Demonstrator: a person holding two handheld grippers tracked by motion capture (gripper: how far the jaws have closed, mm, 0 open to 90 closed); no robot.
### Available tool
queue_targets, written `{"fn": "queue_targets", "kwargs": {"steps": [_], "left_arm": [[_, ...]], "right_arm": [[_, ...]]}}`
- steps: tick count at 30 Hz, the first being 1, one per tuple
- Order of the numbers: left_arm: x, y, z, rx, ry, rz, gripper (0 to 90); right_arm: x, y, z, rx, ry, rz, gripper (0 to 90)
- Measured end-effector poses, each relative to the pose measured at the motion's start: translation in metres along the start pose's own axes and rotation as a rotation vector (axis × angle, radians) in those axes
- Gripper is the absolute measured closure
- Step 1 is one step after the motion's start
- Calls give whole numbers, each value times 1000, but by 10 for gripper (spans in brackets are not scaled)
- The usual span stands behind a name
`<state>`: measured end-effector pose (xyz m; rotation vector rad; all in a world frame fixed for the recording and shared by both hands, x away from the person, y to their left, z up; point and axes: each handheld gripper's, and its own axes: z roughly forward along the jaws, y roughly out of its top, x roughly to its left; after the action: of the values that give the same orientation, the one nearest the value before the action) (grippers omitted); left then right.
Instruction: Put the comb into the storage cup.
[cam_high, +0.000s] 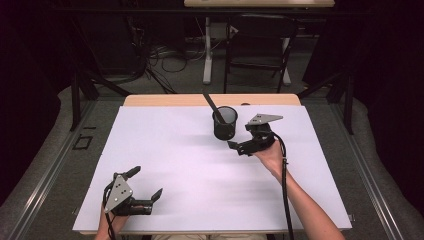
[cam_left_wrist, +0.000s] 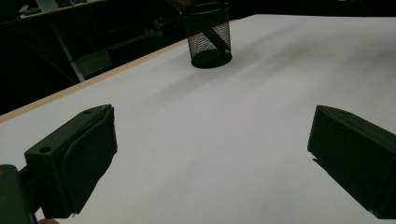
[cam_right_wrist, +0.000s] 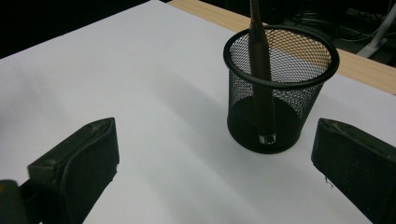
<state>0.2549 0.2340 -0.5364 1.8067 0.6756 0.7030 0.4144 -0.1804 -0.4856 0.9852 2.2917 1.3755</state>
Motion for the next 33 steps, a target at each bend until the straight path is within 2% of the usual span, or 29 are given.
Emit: {"fn": "queue_targets", "kwargs": {"steps": [11, 33], "left_arm": [[0, 0, 0, 2, 1, 2, 16], [1, -2, -3, 5, 5, 1, 16]], "right_arm": [[6, -19, -15, 20, 10, 11, 0], [29, -40, -30, 69, 34, -36, 0]]}}
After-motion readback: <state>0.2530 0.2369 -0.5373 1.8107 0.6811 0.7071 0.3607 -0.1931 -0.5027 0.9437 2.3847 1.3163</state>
